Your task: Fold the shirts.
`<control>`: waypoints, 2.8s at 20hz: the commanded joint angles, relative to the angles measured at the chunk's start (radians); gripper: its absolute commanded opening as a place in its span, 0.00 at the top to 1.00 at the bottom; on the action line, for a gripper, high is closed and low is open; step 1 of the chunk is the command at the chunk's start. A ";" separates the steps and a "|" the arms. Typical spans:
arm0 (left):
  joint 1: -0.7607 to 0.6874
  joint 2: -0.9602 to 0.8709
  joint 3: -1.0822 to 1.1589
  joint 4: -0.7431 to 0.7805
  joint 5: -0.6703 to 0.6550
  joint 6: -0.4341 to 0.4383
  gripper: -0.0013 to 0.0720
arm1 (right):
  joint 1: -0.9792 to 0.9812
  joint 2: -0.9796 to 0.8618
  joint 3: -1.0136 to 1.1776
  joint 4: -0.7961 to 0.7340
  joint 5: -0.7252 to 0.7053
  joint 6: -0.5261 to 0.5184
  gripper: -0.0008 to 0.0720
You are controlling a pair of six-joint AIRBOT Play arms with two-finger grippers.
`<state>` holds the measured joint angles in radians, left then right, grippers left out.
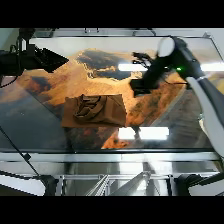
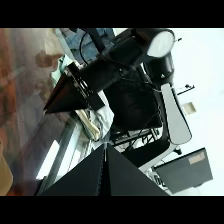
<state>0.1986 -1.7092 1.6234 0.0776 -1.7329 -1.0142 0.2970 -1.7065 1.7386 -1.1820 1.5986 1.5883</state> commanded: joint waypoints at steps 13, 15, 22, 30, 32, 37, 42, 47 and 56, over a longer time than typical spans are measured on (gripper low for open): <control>0.020 0.001 0.000 0.057 -0.020 -0.043 0.98 | -0.122 0.035 -0.775 0.804 -0.631 -0.442 0.11; 0.011 0.001 0.000 0.058 -0.019 -0.046 0.98 | -0.091 -0.012 -0.767 0.851 -0.635 -0.441 0.11; -0.037 0.001 0.000 0.058 -0.011 -0.045 0.98 | 0.022 -0.093 -0.666 0.926 -0.663 -0.453 0.76; -0.037 0.001 0.000 0.058 -0.029 -0.045 0.98 | -0.114 0.262 -0.612 0.855 -0.484 -0.382 0.97; -0.037 0.001 0.000 0.058 -0.029 -0.044 0.98 | -0.226 0.420 -0.551 0.627 -0.454 -0.207 0.97; -0.039 0.001 0.000 0.058 -0.030 -0.042 0.98 | -0.582 0.616 -0.333 -0.118 -0.170 0.185 0.97; -0.045 0.000 0.000 0.058 -0.015 -0.042 0.98 | -0.946 0.574 -0.247 -0.085 -0.236 0.056 0.97; -0.095 0.000 0.000 0.062 0.031 -0.042 0.98 | -1.057 0.357 -0.010 -0.048 -0.209 -0.056 0.97; -0.179 0.000 0.000 0.062 0.053 -0.040 0.97 | -1.058 0.294 0.341 -0.256 0.076 -0.014 0.97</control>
<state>0.0372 -1.7092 1.6234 0.1383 -1.6901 -1.0546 -0.7574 -1.4220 2.0014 -1.3647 1.5749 1.5620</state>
